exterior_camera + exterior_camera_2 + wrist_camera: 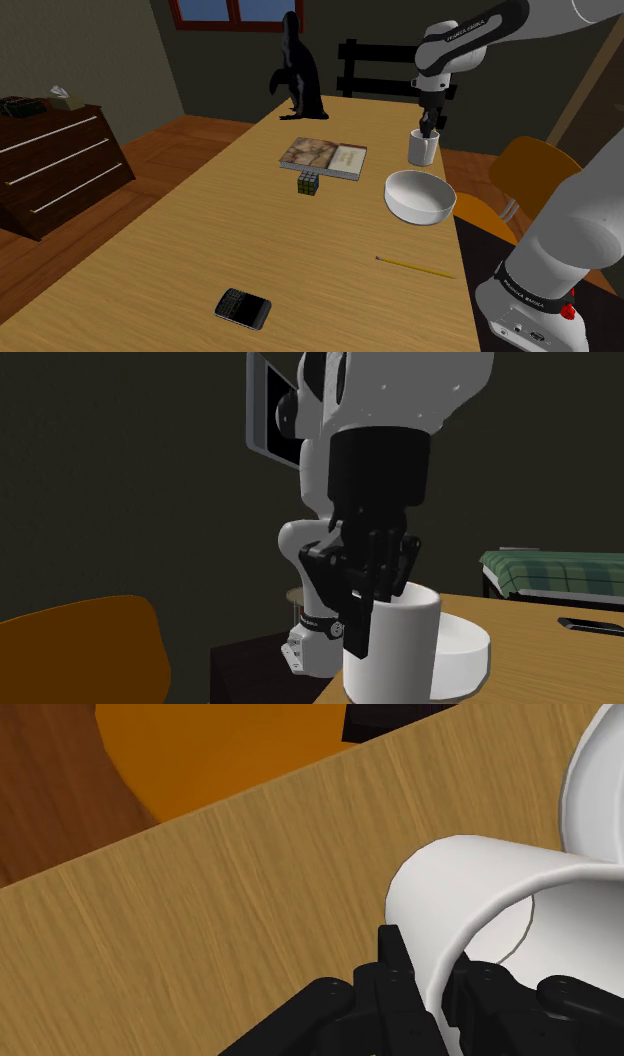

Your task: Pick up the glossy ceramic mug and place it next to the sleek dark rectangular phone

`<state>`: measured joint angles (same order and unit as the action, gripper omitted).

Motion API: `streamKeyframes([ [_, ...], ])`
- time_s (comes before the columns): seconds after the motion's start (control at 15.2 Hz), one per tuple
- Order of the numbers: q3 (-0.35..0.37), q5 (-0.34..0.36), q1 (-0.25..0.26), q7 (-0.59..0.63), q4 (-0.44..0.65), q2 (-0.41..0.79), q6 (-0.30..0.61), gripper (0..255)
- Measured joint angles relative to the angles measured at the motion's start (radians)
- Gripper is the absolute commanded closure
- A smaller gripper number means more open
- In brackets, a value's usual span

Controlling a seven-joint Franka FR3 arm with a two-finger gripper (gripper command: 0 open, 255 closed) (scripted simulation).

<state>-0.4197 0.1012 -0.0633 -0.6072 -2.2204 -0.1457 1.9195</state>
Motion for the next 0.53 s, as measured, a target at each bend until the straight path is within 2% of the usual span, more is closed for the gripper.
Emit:
streamKeyframes([
  [0.53, 0.009, 0.008, 0.002, 0.006, 0.077, -0.038, -0.114, 255],
])
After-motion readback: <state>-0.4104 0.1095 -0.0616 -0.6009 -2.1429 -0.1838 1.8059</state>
